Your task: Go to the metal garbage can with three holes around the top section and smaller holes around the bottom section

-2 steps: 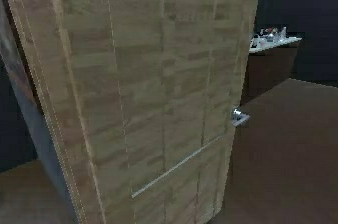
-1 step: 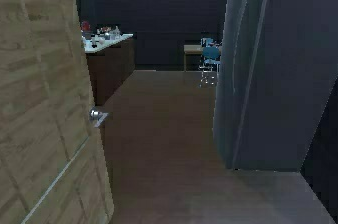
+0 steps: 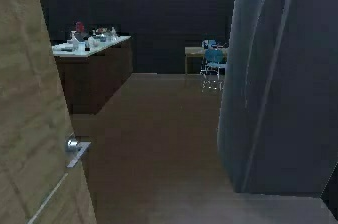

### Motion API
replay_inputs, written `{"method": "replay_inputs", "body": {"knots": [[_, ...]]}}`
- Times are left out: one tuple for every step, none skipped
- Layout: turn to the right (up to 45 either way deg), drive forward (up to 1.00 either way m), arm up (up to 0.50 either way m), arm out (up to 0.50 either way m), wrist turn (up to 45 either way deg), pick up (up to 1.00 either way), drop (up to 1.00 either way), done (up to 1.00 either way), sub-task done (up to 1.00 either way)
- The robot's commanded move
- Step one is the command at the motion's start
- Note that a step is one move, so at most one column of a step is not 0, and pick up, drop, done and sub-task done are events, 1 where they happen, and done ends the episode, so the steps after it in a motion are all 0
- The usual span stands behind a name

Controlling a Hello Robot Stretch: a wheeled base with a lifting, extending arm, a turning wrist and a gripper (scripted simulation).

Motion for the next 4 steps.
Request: {"method": "replay_inputs", "body": {"knots": [[0.0, 0.95, 0.00, 0.00, 0.0, 0.00, 0.00, 0.00, 0.00], [-45.0, 0.00, 0.00, 0.00, 0.0, 0.00, 0.00, 0.00, 0.00], [-36.0, 0.00, 0.00, 0.00, 0.0, 0.00, 0.00, 0.00, 0.00], [0.0, 1.00, 0.00, 0.00, 0.0, 0.00, 0.00, 0.00, 0.00]]}}
